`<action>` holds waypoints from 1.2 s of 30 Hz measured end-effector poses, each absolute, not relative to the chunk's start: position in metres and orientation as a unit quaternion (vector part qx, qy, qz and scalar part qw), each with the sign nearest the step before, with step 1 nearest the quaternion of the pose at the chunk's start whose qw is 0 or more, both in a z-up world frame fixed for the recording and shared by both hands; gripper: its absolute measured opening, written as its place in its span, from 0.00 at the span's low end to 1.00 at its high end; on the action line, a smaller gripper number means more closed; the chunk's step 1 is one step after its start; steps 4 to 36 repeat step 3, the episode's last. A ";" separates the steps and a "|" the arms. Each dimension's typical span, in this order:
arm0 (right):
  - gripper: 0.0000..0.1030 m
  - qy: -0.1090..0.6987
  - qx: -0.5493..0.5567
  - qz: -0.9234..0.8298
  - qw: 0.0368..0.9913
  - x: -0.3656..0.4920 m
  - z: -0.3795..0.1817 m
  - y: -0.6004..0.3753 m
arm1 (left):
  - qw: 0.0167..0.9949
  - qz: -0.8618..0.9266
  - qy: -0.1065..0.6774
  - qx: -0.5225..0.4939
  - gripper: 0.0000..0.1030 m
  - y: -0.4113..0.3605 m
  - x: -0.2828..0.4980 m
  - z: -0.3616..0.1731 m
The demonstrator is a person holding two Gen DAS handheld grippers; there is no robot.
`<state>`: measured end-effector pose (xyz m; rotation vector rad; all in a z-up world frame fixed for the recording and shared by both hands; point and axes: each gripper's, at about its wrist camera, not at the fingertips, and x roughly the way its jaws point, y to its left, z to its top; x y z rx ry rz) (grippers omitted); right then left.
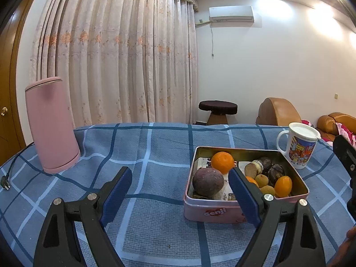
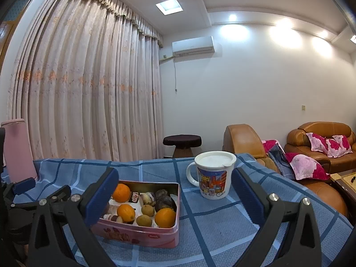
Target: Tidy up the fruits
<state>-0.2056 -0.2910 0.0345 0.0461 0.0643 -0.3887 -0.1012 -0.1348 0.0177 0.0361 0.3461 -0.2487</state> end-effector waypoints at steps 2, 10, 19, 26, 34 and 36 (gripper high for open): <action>1.00 0.034 0.025 -0.197 0.980 -0.206 0.034 -0.292 | 0.977 -0.122 0.174 0.017 0.87 -0.135 -0.100 0.017; 1.00 0.036 0.028 -0.200 0.979 -0.206 0.034 -0.293 | 0.977 -0.120 0.177 0.016 0.87 -0.135 -0.099 0.017; 1.00 0.036 0.028 -0.200 0.979 -0.206 0.034 -0.293 | 0.977 -0.120 0.177 0.016 0.87 -0.135 -0.099 0.017; 1.00 0.036 0.028 -0.200 0.979 -0.206 0.034 -0.293 | 0.977 -0.120 0.177 0.016 0.87 -0.135 -0.099 0.017; 1.00 0.036 0.028 -0.200 0.979 -0.206 0.034 -0.293 | 0.977 -0.120 0.177 0.016 0.87 -0.135 -0.099 0.017; 1.00 0.036 0.028 -0.200 0.979 -0.206 0.034 -0.293 | 0.977 -0.120 0.177 0.016 0.87 -0.135 -0.099 0.017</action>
